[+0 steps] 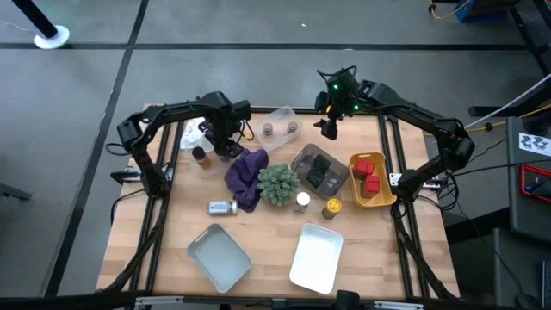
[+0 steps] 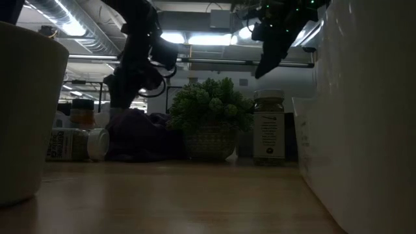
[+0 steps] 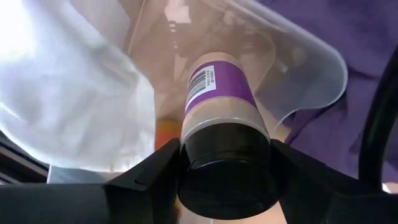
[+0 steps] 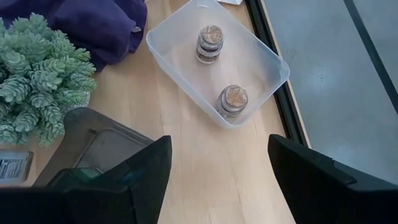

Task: Sort spices by type
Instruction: Put the black seasoning bottle into the left transparent bin

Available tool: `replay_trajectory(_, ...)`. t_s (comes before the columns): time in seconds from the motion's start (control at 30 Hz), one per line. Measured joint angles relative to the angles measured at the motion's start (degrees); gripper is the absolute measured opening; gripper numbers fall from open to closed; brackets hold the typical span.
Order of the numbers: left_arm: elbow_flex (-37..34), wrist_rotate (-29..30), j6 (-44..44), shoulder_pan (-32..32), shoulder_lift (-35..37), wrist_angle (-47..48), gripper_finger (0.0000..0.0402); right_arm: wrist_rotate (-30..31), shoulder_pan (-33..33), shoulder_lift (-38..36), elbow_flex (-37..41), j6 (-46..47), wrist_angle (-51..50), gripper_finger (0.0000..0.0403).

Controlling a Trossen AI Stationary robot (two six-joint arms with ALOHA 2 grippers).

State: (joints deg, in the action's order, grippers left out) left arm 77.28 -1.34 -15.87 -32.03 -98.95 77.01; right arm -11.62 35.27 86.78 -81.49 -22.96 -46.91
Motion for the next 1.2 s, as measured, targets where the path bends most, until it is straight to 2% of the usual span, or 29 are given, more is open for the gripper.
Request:
replay_trajectory(0.27,0.0,0.02,-0.33,0.0,0.1,-0.34,0.023,-0.02,0.0,0.0,0.0,0.02,0.56,0.0266)
replay_trajectory(0.5,0.0,0.02,-0.38,0.0,0.15,-0.4,0.0229,0.0,0.0,0.0,-0.02,0.04,0.5,0.0266)
replay_trajectory(1.2,0.61,0.13,10.35,0.0,0.77,0.59,0.0243,0.0,0.0,0.0,-0.02,0.02,0.48,0.0266)
